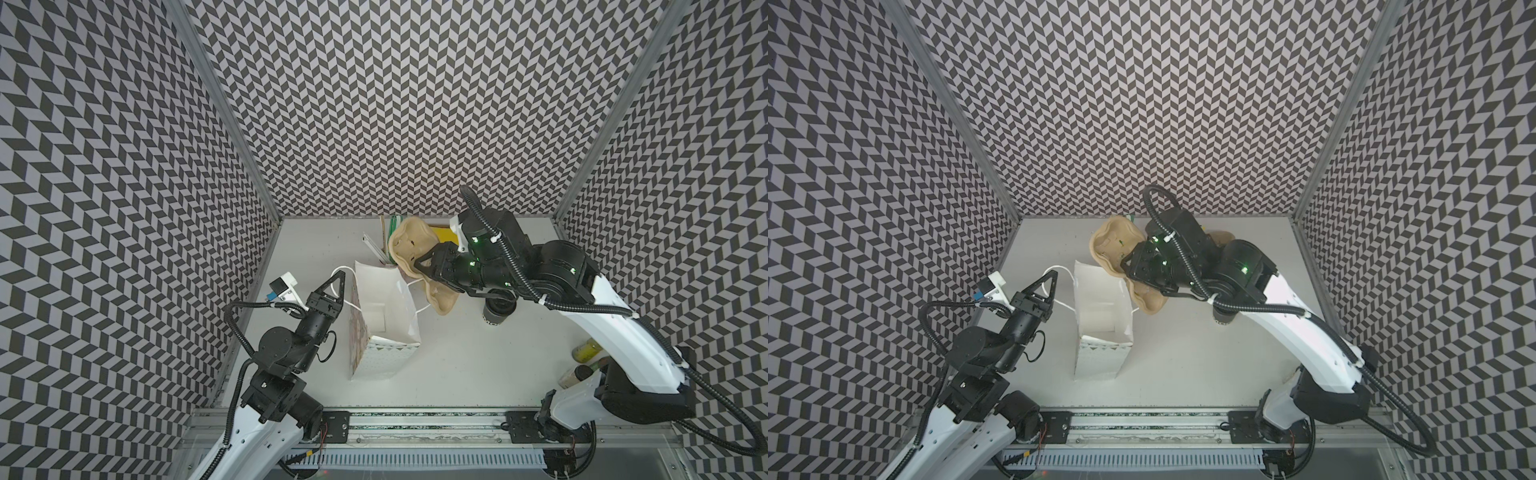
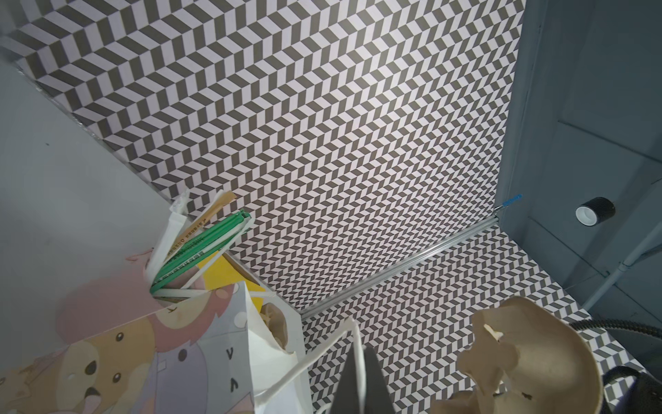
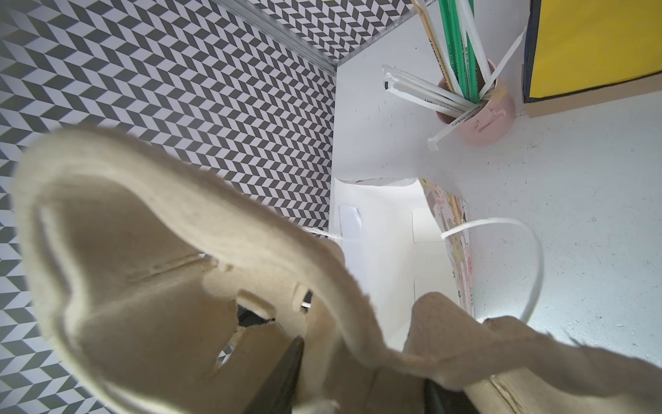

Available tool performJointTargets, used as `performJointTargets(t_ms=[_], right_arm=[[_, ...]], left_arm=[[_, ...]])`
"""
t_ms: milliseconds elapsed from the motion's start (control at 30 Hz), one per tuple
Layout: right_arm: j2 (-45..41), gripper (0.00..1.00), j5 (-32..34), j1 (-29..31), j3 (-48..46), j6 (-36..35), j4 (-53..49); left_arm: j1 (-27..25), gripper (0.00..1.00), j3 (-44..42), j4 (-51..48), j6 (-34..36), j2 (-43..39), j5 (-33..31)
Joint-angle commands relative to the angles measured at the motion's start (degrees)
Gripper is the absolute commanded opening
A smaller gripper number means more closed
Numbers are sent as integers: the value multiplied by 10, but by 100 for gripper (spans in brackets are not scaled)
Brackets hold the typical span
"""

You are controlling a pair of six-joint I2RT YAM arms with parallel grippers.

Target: Pack the takeout coffee

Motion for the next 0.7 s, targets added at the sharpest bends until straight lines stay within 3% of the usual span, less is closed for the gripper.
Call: performJointTargets(t_ms=[0, 400, 667], right_arm=[[-21, 45, 33, 2, 12, -8, 20], [-50, 44, 101, 2, 57, -32, 1], [-74, 44, 138, -2, 56, -35, -21]], left_arm=[[-34, 0, 23, 75, 20, 10, -40], [-153, 0, 92, 196, 80, 143, -102], [-229, 0, 128, 309, 126, 244, -93]])
